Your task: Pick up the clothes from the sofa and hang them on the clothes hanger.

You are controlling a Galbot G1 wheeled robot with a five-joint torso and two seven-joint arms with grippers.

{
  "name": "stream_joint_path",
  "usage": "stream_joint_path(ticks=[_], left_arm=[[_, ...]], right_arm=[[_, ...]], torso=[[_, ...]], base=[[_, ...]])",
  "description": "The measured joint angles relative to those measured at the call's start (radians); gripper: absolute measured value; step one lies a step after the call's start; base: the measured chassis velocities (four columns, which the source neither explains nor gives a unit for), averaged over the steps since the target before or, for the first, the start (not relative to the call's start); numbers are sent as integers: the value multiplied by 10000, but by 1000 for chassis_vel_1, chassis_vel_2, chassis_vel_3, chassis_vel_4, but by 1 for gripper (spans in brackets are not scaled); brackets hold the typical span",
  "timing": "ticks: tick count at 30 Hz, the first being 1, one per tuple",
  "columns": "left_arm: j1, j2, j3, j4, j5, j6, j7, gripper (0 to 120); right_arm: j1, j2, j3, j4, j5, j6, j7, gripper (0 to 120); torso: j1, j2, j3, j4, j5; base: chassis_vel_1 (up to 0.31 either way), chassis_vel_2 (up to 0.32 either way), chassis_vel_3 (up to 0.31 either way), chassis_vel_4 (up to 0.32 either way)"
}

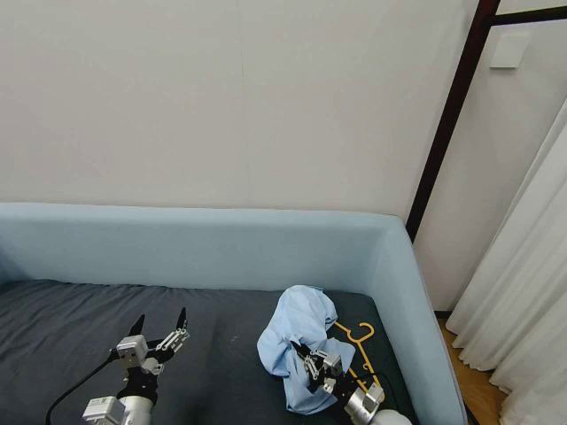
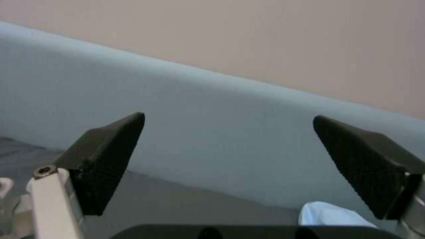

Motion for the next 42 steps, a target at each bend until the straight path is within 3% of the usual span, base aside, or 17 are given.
stream_joint_path(ticks=[7,11,13,16,20,21,22,24,26,29,31,32,35,38,42], left_arm=[[124,-91,-109,29,190,-277,-24,100],[184,-42,-206,37,207,-340,-66,100],[189,-36,-219,37,223,-343,-70,100],[223,-71,-231,36,363,-390,-74,100],[274,-125,-215,33,479,-441,-73,100],[285,-135,-213,32,494,-445,-73,100],[305,-154,-208,29,528,-454,-73,100],[318,-172,-209,27,560,-465,-73,100],[337,-226,-225,27,640,-476,-73,100],[359,-245,-225,27,665,-479,-73,100],[419,-272,-236,17,724,-499,-75,100],[419,-272,-236,17,724,-499,-75,100],[432,-266,-265,11,745,-500,-87,100],[432,-261,-273,10,749,-500,-89,100],[422,-250,-278,30,763,-500,-101,100]], right_arm=[[-391,-103,-292,828,253,37,-19,26],[-554,-417,-493,2158,1262,-174,-606,47],[-559,-507,-511,2486,1505,-316,-566,50],[-399,-776,-574,3116,2290,-927,1091,65],[-178,-842,-519,3166,2877,-1199,2216,75],[-154,-850,-499,3166,2940,-1222,2295,77],[-100,-878,-434,3167,3112,-1265,2434,86],[-98,-951,-399,3222,3209,-1296,2414,90],[-367,-1211,-639,3615,2627,-1332,1774,98],[-472,-1278,-732,3687,2325,-1335,1462,99],[-724,-1457,-791,3618,890,-1296,189,100],[-724,-1457,-791,3618,890,-1296,189,100],[-824,-1607,-419,3157,-596,-1143,-1077,100],[-825,-1637,-122,2981,-1310,-1046,-1385,100],[-693,-1712,960,2563,-3559,-1062,-2246,100]], torso=[[0,0,0,0,1],[0,0,0,0,0],[0,0,0,0,1],[1,0,0,-2,0],[1,0,1,0,3],[2,-1,1,0,3],[2,-2,1,1,2],[2,-2,2,0,2],[2,-2,1,-2,2],[2,-2,1,-1,3],[1,-1,1,0,3],[1,-1,1,0,3],[2,-2,1,-1,3],[1,-2,1,-1,4],[1,-2,1,-1,2]], base=[[0,0,0,0],[0,0,0,0],[0,0,0,0],[0,0,0,0],[0,0,0,0],[0,0,0,0],[0,0,0,0],[0,0,0,0],[0,0,0,0],[0,0,0,0],[0,0,0,0],[0,0,0,0],[0,0,0,0],[0,0,0,0],[0,0,0,0]])
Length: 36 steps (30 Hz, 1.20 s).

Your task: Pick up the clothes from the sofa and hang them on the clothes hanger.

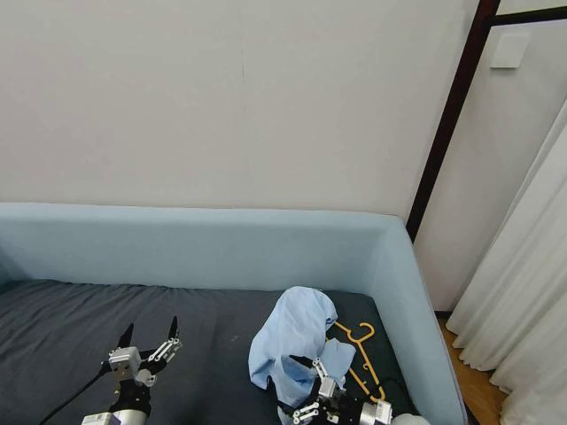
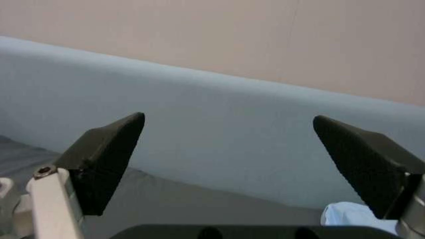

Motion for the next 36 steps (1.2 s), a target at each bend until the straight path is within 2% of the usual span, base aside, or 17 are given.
stream_joint_path(ticks=[1,4,5,7,9,10,13,14,15,16,20,21,24,25,30,36], left_arm=[[-21,0,11,22,23,0,0,100],[-78,-8,28,66,70,0,-1,100],[-131,-9,40,120,93,0,0,100],[-219,-8,63,220,156,-1,-1,100],[-290,-13,73,306,243,-7,0,100],[-290,-13,73,306,243,-7,0,100],[-330,-33,79,359,301,-11,3,100],[-326,-37,59,364,308,-14,-3,100],[-326,-37,59,364,308,-14,-3,100],[-312,-37,29,366,311,-20,-1,100],[-216,3,-85,367,312,-69,-12,100],[-174,28,-121,356,312,-85,-7,100],[-66,84,-253,291,312,-98,-36,100],[-66,84,-253,291,312,-98,-36,100],[42,72,-355,261,377,-90,-145,100],[33,-14,-360,261,470,-83,-165,100]], right_arm=[[127,-145,324,-228,-620,-89,-407,100],[219,-361,400,-383,-431,-313,-197,100],[290,-465,234,-399,754,-547,205,100],[496,-503,-583,-171,3519,-961,1867,100],[851,-275,-1316,203,5348,-1693,4284,100],[851,-275,-1316,203,5348,-1693,4284,100],[1751,358,-1727,93,6854,-3642,7905,100],[2079,578,-1721,-228,7179,-4125,8568,100],[2079,578,-1721,-228,7179,-4125,8568,100],[2490,844,-1663,-776,7424,-4447,8915,100],[3379,1483,-1304,-2381,7466,-4675,8513,100],[3618,1651,-1174,-2964,7385,-4730,8224,100],[4084,2085,-817,-4558,7008,-4815,6768,100],[4084,2085,-817,-4558,7008,-4815,6768,100],[4283,2569,-359,-6200,6061,-4179,4084,100],[4262,2795,-278,-6707,5373,-3884,3726,100]], torso=[[0,0,0,1,0],[0,0,0,-1,0],[1,0,0,-3,0],[0,0,0,-3,-1],[0,-1,0,2,1],[0,-1,0,2,1],[0,0,1,5,0],[0,0,1,3,-3],[0,0,1,3,-3],[0,0,2,3,-2],[1,0,1,1,-2],[1,0,1,7,-3],[1,-1,2,-3,0],[1,-1,2,-3,0],[1,-1,1,0,2],[1,-1,0,-1,1]], base=[[0,0,0,0],[0,0,0,0],[0,0,0,0],[0,0,0,0],[0,0,0,0],[0,0,0,0],[0,0,0,0],[0,0,0,0],[0,0,0,0],[0,0,0,0],[0,0,0,0],[0,0,0,0],[0,0,0,0],[0,0,0,0],[0,0,0,0],[0,0,0,0]])
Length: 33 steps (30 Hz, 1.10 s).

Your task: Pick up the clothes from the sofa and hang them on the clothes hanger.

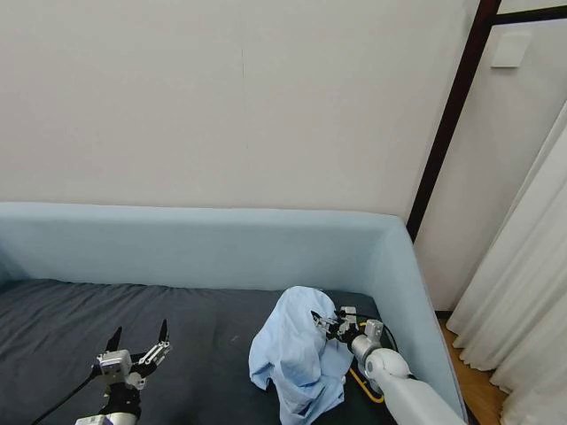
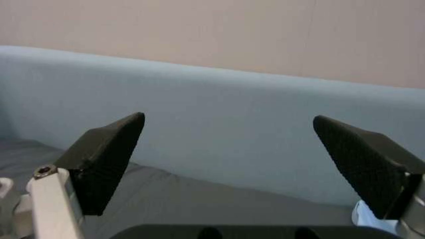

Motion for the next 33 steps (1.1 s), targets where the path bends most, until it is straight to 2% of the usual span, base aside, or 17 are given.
stream_joint_path(ticks=[4,5,8,10,14,17,25,26,28,33], left_arm=[[0,-101,27,1,72,0,-20,100],[0,-101,27,1,72,0,-20,100],[18,-127,35,8,111,-22,-34,100],[23,-130,37,11,116,-31,-36,100],[41,-135,47,44,188,-113,-102,100],[42,-134,51,44,192,-120,-117,100],[-63,-164,142,125,227,-140,-137,100],[-63,-164,142,125,227,-140,-137,100],[-106,-188,174,152,238,-145,-151,100],[-169,-170,157,176,222,-146,-237,100]], right_arm=[[-35,238,-21,-179,-527,-133,978,86],[-35,238,-21,-179,-527,-133,978,86],[-126,297,-38,-240,-732,-193,1001,72],[-140,310,-33,-243,-742,-193,977,69],[-244,411,44,-222,-725,-341,852,49],[-280,415,57,-202,-752,-344,829,40],[-373,242,-102,101,-698,483,996,8],[-373,242,-102,101,-698,483,996,8],[-394,198,-178,201,-692,578,1021,0],[-400,185,-180,237,-701,704,1051,0]], torso=[[-1,1,0,3,-2],[-1,1,0,3,-2],[0,0,0,0,-2],[0,0,0,-1,-2],[-1,0,0,2,-2],[0,0,0,2,-2],[0,0,0,1,-1],[0,0,0,1,-1],[-1,0,0,1,-2],[-1,0,0,1,-1]], base=[[0,0,0,0],[0,0,0,0],[0,0,0,0],[0,0,0,0],[0,0,0,0],[0,0,0,0],[0,0,0,0],[0,0,0,0],[0,0,0,0],[0,0,0,0]])
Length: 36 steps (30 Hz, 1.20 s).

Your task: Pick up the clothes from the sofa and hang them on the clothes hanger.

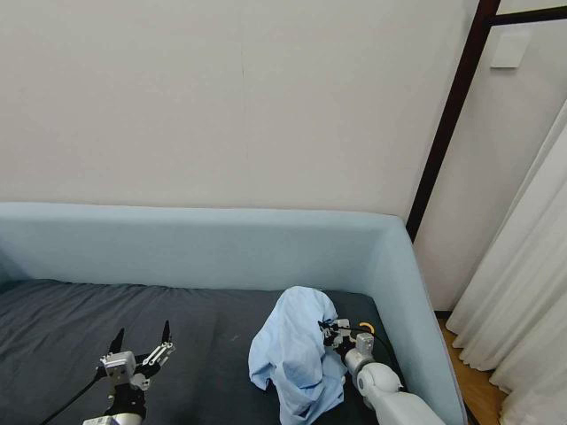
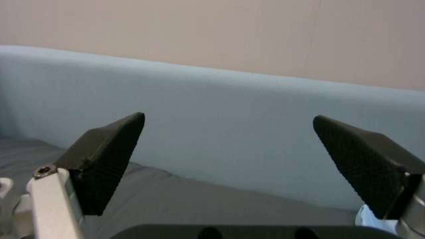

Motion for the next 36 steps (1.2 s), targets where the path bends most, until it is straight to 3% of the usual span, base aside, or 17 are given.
stream_joint_path(ticks=[7,14,24,36], left_arm=[[-50,76,-23,50,-50,-28,-34,100],[-153,42,135,111,-66,-144,-35,100],[-176,12,188,41,-82,-197,-37,100],[86,135,-59,-285,-296,-247,-78,100]], right_arm=[[183,-227,-11,513,552,1016,262,0],[576,-1720,-561,3489,1940,1534,852,0],[1617,-2994,-1268,5631,3213,2156,204,0],[3981,-4318,-1813,6105,4485,2062,-511,0]], torso=[[0,1,0,1,1],[0,1,1,-1,0],[-1,1,1,0,2],[-1,2,1,1,-1]], base=[[0,0,0,0],[0,0,0,0],[0,0,0,0],[0,0,0,0]])
